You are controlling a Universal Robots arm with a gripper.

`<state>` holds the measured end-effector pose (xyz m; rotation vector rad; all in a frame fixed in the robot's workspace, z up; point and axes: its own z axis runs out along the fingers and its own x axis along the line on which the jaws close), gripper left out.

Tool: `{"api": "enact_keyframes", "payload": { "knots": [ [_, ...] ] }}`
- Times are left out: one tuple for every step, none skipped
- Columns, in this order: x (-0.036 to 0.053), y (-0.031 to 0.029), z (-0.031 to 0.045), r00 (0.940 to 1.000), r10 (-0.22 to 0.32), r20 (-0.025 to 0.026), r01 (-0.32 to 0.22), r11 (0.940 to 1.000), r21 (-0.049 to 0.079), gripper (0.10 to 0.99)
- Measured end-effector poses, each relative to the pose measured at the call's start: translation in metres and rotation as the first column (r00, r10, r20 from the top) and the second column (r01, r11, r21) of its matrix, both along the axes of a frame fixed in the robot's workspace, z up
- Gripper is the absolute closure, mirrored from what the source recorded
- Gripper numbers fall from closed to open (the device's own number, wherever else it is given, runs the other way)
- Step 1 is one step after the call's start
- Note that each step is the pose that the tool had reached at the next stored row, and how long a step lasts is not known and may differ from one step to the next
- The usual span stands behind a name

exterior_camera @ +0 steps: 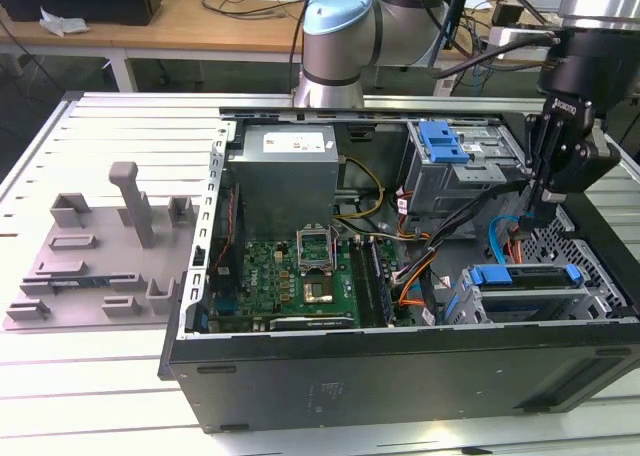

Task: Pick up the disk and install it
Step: 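Insert the first disk wire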

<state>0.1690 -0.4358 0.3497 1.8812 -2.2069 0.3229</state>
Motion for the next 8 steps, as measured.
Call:
{"api": "enact_keyframes", "payload": {
  "knots": [
    [0.0000, -0.0017, 0.0002, 1.0000, 0.000, 0.0000, 0.000, 1.0000, 0.007, 0.922],
    [0.0000, -0.0053, 0.0010, 1.0000, 0.000, 0.0000, 0.000, 0.9998, 0.020, 0.922],
    [0.0000, -0.0095, 0.0021, 1.0000, 0.000, 0.0000, 0.000, 0.9995, 0.033, 0.922],
    [-0.0001, -0.0149, 0.0032, 1.0000, 0.000, -0.0001, 0.000, 0.9989, 0.046, 0.922],
    [-0.0001, -0.0193, 0.0043, 1.0000, 0.000, 0.0000, 0.000, 0.9984, 0.057, 0.922],
    [-0.0001, -0.0212, 0.0046, 1.0000, 0.000, 0.0000, 0.000, 0.9981, 0.061, 0.922],
    [-0.0001, -0.0236, 0.0051, 1.0000, 0.000, 0.0000, 0.000, 0.9977, 0.067, 0.922],
    [-0.0001, -0.0269, 0.0055, 1.0000, 0.000, 0.0000, 0.000, 0.9970, 0.078, 0.922]
  ]
}}
